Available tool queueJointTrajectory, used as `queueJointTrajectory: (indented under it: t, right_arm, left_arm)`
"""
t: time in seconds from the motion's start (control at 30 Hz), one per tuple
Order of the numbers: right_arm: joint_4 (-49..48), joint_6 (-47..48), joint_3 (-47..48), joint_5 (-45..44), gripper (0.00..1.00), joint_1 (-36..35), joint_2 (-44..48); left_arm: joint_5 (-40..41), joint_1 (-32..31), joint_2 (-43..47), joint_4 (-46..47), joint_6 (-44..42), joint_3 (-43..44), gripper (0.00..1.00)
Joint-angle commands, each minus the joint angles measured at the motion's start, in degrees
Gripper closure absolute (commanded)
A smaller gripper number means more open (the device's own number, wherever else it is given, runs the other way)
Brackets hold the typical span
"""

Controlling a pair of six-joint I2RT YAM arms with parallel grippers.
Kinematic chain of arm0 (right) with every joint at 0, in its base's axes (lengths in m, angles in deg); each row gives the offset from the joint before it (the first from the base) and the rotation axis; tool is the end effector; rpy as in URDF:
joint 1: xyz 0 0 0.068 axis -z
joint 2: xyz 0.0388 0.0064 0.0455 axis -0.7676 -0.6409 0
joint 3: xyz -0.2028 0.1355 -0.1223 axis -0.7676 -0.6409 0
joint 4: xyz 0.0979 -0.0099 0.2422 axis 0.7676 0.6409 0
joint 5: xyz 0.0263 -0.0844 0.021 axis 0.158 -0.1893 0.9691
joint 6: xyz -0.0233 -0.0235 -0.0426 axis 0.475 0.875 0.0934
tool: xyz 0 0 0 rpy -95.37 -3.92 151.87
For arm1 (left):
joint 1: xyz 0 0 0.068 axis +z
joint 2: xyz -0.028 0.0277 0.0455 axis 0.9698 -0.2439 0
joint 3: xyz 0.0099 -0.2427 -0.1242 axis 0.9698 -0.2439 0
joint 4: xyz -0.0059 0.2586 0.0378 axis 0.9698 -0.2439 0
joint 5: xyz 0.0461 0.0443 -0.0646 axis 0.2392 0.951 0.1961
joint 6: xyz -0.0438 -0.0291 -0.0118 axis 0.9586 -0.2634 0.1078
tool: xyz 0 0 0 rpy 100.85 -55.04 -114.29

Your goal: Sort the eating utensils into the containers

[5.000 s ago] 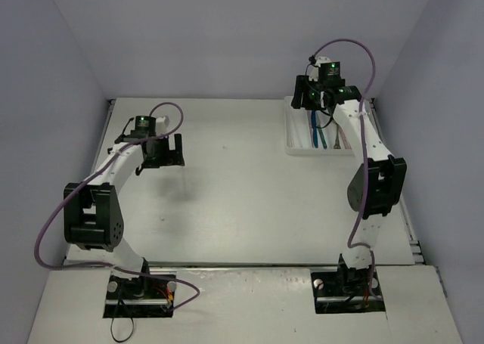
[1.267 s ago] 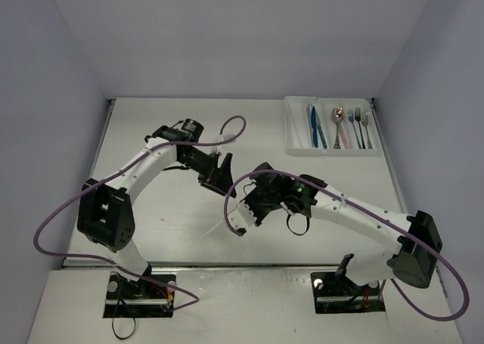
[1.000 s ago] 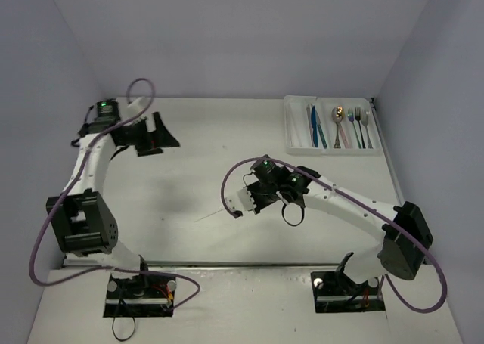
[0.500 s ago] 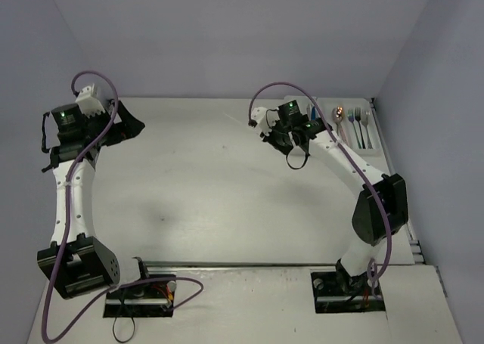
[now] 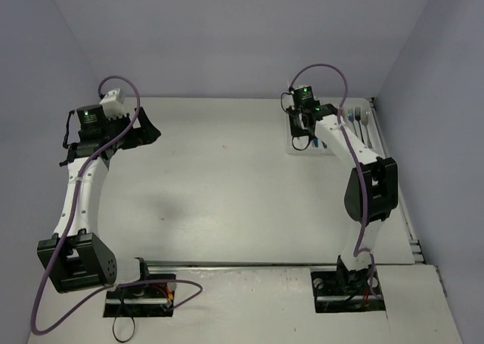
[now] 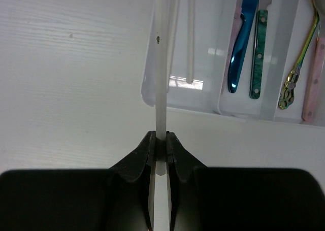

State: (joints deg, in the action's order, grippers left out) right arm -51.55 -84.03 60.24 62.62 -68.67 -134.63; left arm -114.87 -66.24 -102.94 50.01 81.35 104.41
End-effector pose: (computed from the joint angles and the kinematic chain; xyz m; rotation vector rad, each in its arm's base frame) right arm 0.4151 0.1358 0.2973 -0.2442 2.2044 0.1120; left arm 0.2913 0.0308 0.3648 -0.0841 2.0225 -0.6075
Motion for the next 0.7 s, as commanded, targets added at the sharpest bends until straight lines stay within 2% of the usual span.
queueJointTrajectory:
  t: [0.0, 0.43, 0.67]
  right_arm:
    - [0.8, -4.6, 3.6, 2.7, 1.0, 3.7, -1.7]
    - [7.8, 5.7, 11.1, 10.2, 1.0, 5.8, -11.6]
    - [10.6, 3.7, 16.5, 13.4, 1.0, 8.1, -16.4]
  left_arm:
    - [-1.7, -1.0, -0.8, 0.5, 0.8, 2.1, 0.07]
    - [-5.2, -2.8, -5.8, -1.1, 2.8, 2.4, 0.07]
    - [-5.2, -3.0, -5.8, -1.5, 2.5, 1.0, 0.07]
